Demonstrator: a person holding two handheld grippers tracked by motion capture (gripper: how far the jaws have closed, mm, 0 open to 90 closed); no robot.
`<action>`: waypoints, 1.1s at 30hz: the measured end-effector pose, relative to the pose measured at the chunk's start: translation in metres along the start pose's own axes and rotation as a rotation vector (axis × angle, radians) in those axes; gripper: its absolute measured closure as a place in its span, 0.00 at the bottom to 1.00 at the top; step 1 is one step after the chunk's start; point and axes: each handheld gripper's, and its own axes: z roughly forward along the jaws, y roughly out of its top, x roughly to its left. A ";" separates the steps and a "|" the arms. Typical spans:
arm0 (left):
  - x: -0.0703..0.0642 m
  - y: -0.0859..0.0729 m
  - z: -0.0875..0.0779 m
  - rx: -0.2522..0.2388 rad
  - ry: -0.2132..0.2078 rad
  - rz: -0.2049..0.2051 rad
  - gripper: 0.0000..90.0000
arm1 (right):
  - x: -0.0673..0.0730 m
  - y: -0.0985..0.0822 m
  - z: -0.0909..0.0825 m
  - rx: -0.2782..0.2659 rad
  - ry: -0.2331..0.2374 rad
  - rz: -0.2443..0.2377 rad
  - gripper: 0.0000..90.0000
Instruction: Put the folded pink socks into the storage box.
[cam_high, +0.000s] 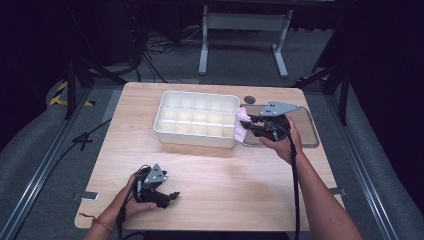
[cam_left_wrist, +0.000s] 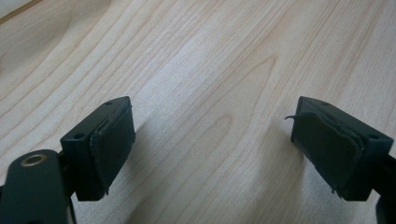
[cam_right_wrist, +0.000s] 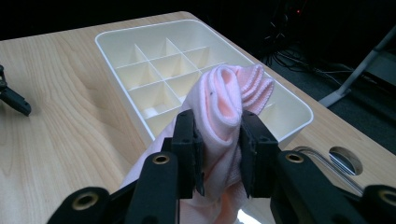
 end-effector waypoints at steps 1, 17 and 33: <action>0.000 0.000 0.000 0.000 0.000 0.000 0.15 | -0.001 0.001 0.001 0.001 -0.002 0.002 0.79; 0.000 0.000 0.000 0.001 0.000 0.000 0.15 | -0.006 0.010 0.020 0.025 -0.007 -0.013 0.79; 0.000 0.000 0.000 0.002 0.001 0.000 0.15 | -0.002 0.010 0.051 0.099 -0.029 -0.046 0.79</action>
